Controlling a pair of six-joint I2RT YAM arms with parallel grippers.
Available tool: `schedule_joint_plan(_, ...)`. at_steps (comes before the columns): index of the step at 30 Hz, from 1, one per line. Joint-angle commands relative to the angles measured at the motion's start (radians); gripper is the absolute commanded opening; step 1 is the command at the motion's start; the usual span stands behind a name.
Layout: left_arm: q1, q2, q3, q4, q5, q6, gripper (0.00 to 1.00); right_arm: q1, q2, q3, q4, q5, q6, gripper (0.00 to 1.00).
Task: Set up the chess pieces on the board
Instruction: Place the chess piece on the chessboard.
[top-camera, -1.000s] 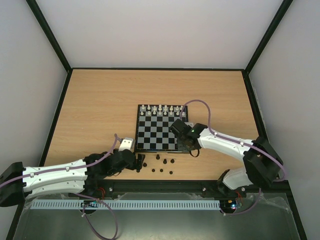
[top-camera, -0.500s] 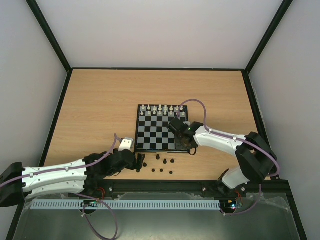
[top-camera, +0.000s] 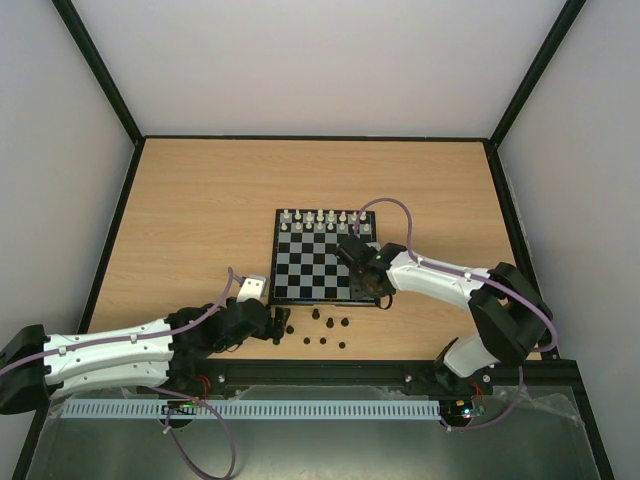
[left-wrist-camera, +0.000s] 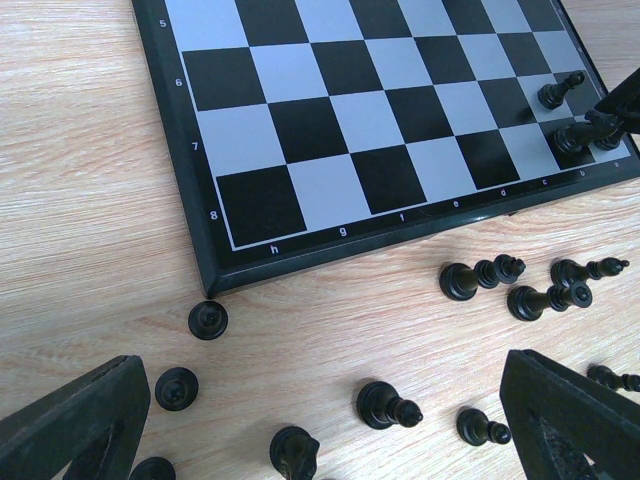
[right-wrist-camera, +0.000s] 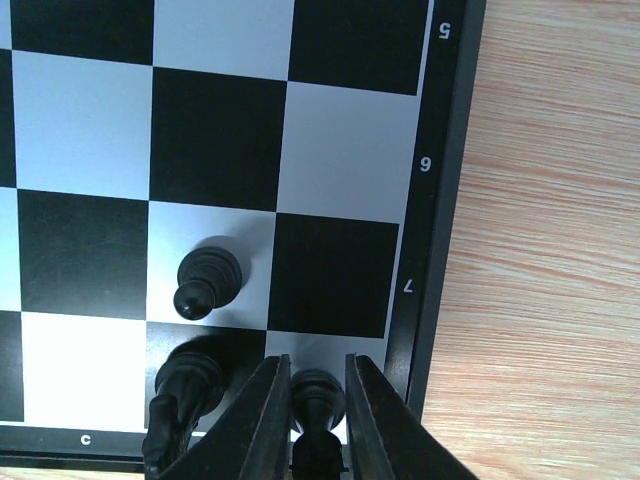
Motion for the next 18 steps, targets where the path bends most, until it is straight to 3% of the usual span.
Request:
schedule_joint_plan(1,-0.009,-0.009,-0.003,-0.011,-0.022,-0.006,0.99,-0.004,-0.001,0.018,-0.028,0.002,-0.009,0.19)
schedule_joint_plan(14,-0.009,0.003,0.011,-0.008,-0.023,-0.003,0.99,0.005,-0.225,0.045,-0.160,-0.009,0.027,0.32)
schedule_joint_plan(18,-0.009,0.008,0.017,-0.009,-0.030,-0.002,0.99,0.081,-0.290,0.036,-0.193,-0.017,0.076,0.36)
